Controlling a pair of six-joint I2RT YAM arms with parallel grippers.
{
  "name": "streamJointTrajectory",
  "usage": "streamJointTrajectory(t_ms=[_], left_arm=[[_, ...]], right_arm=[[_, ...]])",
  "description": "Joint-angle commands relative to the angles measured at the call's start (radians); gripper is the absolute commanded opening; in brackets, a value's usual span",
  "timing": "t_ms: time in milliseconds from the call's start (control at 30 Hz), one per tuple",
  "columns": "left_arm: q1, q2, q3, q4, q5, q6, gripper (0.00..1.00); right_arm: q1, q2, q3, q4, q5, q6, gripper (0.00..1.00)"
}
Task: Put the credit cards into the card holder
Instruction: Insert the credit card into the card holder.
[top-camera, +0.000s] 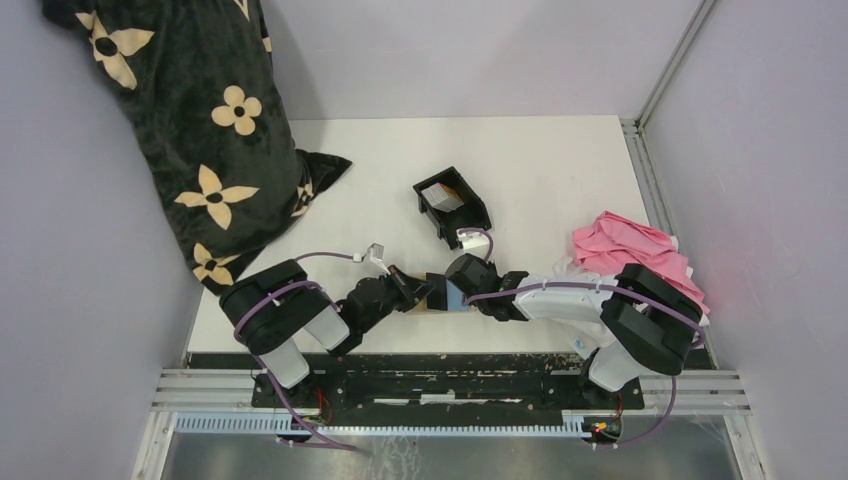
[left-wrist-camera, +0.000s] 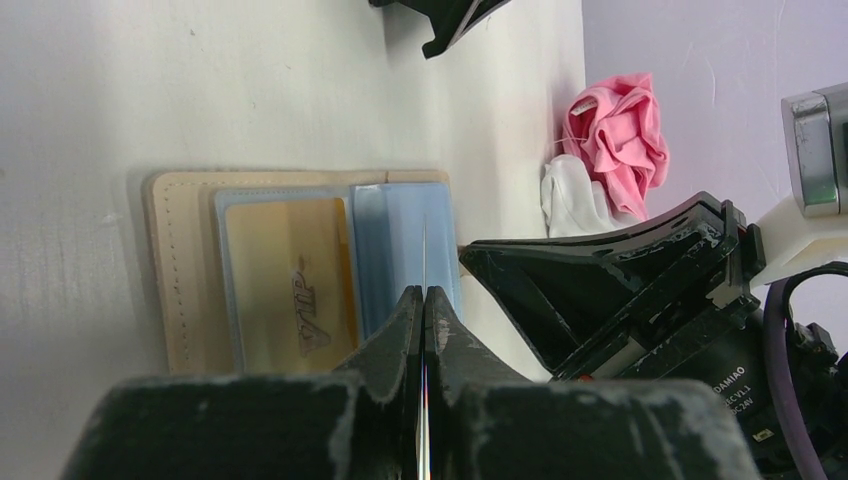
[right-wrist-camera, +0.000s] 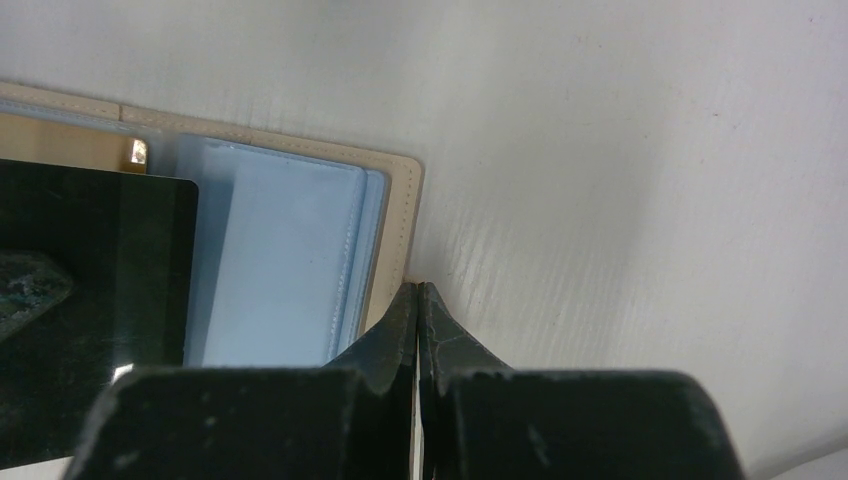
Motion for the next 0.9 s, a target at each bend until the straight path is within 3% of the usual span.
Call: streamJointTrajectory(t_ms=[0, 867], left_arm=[[0.014, -0.023, 0.017, 0.02, -0.013, 0.054, 0.03], [0.057, 0.021, -0.005, 0.063, 0.024, 0.065, 0.03]], right_arm=[[0.001, -0.02, -0.009, 0.027, 0.008, 0.004, 0.01], [0.001, -0.023, -0.008, 0.021, 0.007, 0.007, 0.01]])
